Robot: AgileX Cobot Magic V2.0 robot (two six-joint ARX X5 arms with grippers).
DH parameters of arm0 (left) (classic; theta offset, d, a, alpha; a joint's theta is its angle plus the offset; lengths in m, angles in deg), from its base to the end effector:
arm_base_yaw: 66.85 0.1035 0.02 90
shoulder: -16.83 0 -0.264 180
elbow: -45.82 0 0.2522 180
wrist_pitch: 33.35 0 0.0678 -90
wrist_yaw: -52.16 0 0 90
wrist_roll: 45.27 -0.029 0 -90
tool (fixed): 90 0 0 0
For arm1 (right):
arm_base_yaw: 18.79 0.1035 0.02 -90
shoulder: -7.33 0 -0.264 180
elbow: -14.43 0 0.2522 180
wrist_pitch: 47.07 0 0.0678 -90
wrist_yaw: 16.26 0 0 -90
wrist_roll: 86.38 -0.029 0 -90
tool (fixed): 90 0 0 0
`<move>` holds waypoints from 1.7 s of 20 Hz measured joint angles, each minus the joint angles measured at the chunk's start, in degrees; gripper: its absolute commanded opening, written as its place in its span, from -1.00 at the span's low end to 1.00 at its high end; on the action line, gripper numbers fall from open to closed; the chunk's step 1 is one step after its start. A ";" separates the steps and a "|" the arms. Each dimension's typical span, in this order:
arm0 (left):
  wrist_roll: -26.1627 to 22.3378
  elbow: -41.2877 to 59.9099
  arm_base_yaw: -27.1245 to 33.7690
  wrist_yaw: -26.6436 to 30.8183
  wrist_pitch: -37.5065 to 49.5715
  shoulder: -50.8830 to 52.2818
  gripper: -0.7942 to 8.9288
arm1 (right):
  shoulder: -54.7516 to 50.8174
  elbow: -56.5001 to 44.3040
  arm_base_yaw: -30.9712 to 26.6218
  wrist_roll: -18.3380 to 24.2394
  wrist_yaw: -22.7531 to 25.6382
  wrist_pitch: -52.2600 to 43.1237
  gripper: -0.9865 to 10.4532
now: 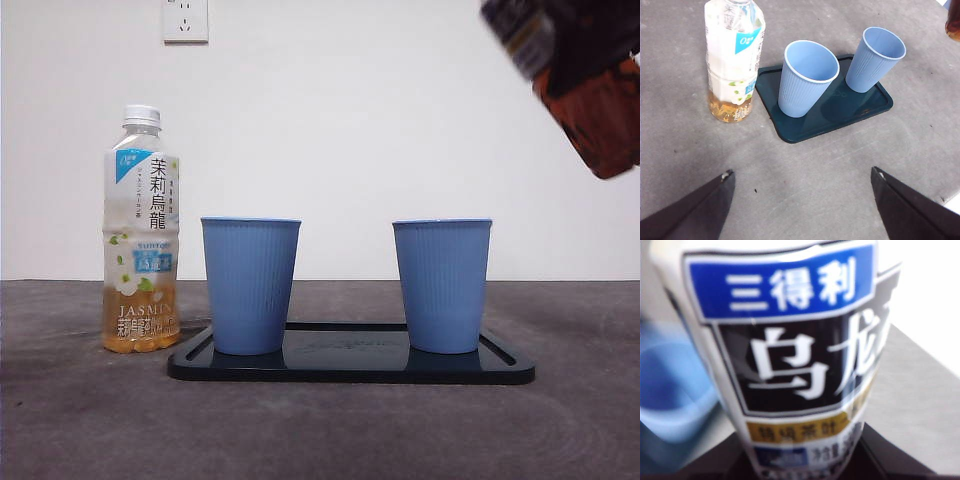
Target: Pour the drink into the cup
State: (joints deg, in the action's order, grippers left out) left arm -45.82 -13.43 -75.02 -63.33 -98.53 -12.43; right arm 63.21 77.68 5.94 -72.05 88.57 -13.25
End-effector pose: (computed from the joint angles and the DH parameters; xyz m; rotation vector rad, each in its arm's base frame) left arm 0.0823 -0.0244 0.3044 -0.0848 0.6130 -0.5716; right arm 0.1919 0.0802 0.3117 -0.4019 0.4128 0.2239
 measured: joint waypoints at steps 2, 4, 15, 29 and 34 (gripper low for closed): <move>0.00 0.00 0.00 0.00 0.02 0.02 0.07 | -1.22 -0.17 -3.21 -5.95 -5.29 -1.55 -0.66; 0.00 0.00 0.00 0.00 0.09 0.00 0.07 | -2.54 -2.89 -5.99 -10.45 -9.42 -6.95 -0.66; 0.02 0.00 0.00 0.00 2.49 0.00 0.07 | 1.97 -24.11 -10.49 -22.36 -15.04 -38.71 -0.66; 0.02 0.00 0.00 0.00 2.80 0.00 0.07 | 26.58 -24.61 -10.49 -22.75 -15.06 -58.90 -0.66; 0.00 0.00 0.00 0.00 2.82 0.00 0.07 | 27.36 -24.61 -10.51 -22.75 -15.04 -59.28 -0.50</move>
State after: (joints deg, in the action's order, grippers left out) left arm -45.82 -13.43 -75.02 -63.33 -95.71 -12.43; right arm 90.57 53.07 -4.58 -94.81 73.53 -72.53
